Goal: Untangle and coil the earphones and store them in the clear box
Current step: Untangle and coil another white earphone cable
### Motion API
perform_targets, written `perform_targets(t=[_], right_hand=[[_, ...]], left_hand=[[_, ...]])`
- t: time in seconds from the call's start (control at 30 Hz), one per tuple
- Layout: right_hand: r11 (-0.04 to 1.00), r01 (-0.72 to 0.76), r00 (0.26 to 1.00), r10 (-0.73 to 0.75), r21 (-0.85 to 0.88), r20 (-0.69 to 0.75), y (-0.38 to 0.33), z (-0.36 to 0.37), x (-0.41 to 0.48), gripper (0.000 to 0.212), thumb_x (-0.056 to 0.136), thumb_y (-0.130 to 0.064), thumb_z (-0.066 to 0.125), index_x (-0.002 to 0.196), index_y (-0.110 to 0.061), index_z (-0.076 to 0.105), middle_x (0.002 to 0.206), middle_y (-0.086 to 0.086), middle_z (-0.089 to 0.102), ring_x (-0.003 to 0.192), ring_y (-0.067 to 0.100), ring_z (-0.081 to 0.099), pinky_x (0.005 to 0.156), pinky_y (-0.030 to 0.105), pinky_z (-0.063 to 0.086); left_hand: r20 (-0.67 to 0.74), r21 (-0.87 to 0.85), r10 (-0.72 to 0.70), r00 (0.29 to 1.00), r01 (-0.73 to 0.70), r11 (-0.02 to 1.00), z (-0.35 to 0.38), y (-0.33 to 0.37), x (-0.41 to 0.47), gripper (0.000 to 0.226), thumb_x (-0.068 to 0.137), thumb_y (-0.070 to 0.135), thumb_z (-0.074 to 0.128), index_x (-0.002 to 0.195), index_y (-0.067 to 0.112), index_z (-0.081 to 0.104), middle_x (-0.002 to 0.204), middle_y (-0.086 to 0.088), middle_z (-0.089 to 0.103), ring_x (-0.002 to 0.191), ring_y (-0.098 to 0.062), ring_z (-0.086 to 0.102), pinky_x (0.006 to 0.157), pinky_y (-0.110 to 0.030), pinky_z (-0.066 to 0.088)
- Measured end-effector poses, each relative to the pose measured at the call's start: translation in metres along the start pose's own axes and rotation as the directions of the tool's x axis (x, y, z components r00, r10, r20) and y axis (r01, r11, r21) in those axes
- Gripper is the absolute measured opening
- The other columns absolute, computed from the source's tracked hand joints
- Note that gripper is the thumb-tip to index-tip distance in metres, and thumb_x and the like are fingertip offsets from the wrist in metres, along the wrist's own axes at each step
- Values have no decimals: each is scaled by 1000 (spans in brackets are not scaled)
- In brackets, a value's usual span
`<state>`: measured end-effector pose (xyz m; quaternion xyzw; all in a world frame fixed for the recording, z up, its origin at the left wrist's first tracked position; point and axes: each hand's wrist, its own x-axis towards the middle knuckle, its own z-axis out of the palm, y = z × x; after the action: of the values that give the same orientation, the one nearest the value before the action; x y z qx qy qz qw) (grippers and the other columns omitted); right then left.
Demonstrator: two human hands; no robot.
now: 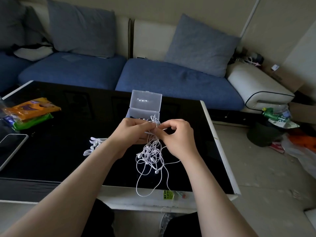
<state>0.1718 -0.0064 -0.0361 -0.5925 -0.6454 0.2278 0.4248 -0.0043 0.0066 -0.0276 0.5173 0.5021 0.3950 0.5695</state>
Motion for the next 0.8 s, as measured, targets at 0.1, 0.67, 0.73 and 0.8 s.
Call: perform_targets(t=[0.1,0.67,0.73,0.8], right_hand=[[999,-35,999,35,36,-2,0,2,-1,9,81,-36,91,85,-35,83,97,-18,65,95,-11,56,76,1,39],[521,-516,843,448,680,297,-12,-12,8,10,96,-10,54,90,-9,62,57,-1,43,54,15,46,68,33,39],[721,-510,860,415,468,297,-8,-11,5,20,99,-24,67,85,-10,65,55,-1,42,49,14,46,60,31,39],[868,-419,883,323,265,339,-9,-11,0,24,102,-34,69,98,-11,73,54,-1,51,49,17,59,56,27,42]], left_hand=[[-29,82,120,992,-117,990,0,-2,0,17,97,27,75,99,12,84,98,-13,80,93,-21,76,90,-33,59],[-260,-200,-185,948,135,971,-3,-11,20,16,93,13,67,90,-2,75,73,-10,70,60,-18,60,75,-39,61],[-258,-262,-190,947,121,958,-2,-8,20,13,92,14,69,87,3,74,76,-9,72,64,-20,64,69,-36,56],[-265,-304,-174,949,89,948,-2,-9,21,14,93,16,72,83,6,71,77,-9,69,71,-23,62,70,-36,52]])
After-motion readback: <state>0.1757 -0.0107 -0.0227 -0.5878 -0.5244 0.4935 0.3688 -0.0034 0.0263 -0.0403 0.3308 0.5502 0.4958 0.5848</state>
